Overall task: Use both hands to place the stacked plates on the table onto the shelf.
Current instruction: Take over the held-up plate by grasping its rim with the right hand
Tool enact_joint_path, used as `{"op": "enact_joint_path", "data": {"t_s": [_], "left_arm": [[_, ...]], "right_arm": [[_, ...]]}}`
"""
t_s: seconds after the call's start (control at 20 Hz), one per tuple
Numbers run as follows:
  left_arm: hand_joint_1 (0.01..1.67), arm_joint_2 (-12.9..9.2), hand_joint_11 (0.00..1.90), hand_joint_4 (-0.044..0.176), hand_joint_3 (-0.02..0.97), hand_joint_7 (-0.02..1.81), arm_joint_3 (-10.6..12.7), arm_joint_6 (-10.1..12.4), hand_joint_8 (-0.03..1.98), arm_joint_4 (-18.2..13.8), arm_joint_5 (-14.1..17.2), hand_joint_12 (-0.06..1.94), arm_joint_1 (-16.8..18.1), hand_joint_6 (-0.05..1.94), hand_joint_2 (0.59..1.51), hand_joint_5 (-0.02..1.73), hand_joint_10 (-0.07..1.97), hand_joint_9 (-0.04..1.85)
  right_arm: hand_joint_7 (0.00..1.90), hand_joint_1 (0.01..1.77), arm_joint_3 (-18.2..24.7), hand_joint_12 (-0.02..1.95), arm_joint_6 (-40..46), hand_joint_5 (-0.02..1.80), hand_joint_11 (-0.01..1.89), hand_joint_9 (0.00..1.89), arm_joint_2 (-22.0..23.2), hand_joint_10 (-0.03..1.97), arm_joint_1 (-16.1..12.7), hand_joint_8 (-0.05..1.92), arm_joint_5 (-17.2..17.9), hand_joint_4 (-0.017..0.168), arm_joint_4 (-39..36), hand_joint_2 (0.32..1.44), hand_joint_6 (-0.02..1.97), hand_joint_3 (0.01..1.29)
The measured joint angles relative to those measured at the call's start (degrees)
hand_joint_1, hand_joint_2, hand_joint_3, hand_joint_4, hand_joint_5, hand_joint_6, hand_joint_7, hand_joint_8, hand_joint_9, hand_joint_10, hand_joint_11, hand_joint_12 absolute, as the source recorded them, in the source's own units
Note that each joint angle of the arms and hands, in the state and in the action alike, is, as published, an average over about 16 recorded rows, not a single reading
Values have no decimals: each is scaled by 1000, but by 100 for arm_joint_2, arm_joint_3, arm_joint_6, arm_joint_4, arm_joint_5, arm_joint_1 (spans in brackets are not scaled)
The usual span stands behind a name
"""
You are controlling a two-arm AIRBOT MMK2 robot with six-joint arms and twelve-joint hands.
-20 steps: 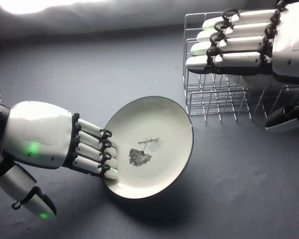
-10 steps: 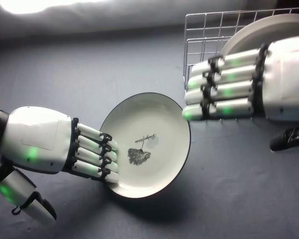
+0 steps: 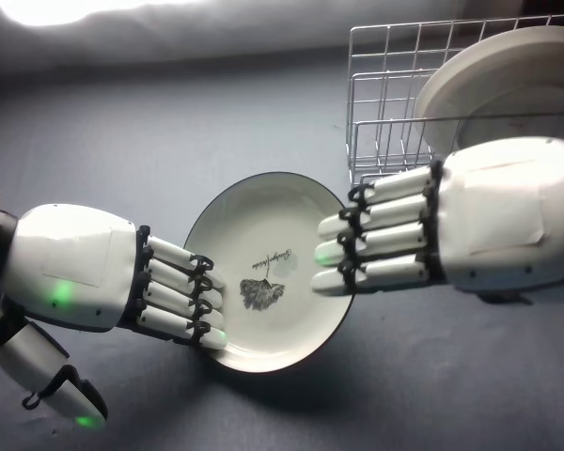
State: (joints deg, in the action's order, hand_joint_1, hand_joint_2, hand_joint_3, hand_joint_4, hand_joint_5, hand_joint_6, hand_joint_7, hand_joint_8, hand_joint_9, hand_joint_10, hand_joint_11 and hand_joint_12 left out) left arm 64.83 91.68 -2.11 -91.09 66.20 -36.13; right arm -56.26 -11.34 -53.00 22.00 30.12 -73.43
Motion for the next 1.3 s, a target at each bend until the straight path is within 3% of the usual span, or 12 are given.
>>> {"op": "enact_joint_path", "data": {"t_s": [0.15, 0.6, 1.3], "left_arm": [[21, 13, 168, -10, 3, 294, 10, 82, -17, 19, 26, 221, -6, -19, 1169, 220, -5, 301], [20, 66, 160, -10, 3, 296, 68, 339, -9, 41, 73, 222, -10, -20, 1169, 221, -5, 300], [21, 104, 168, -10, 2, 313, 134, 408, -6, 48, 150, 226, 6, -21, 1171, 221, -5, 319]], "right_arm": [[21, 1386, -104, 712, -15, 18, 11, 21, -233, 19, 76, 16, -145, 4, -13, 947, 14, 14], [20, 1375, -654, 733, -100, 17, 10, 20, -984, 18, 180, 16, -449, 4, -3, 947, 15, 14], [22, 1390, -1461, 828, -274, 18, 12, 39, -1879, 18, 92, 15, -589, 3, 16, 955, 16, 14]]}}
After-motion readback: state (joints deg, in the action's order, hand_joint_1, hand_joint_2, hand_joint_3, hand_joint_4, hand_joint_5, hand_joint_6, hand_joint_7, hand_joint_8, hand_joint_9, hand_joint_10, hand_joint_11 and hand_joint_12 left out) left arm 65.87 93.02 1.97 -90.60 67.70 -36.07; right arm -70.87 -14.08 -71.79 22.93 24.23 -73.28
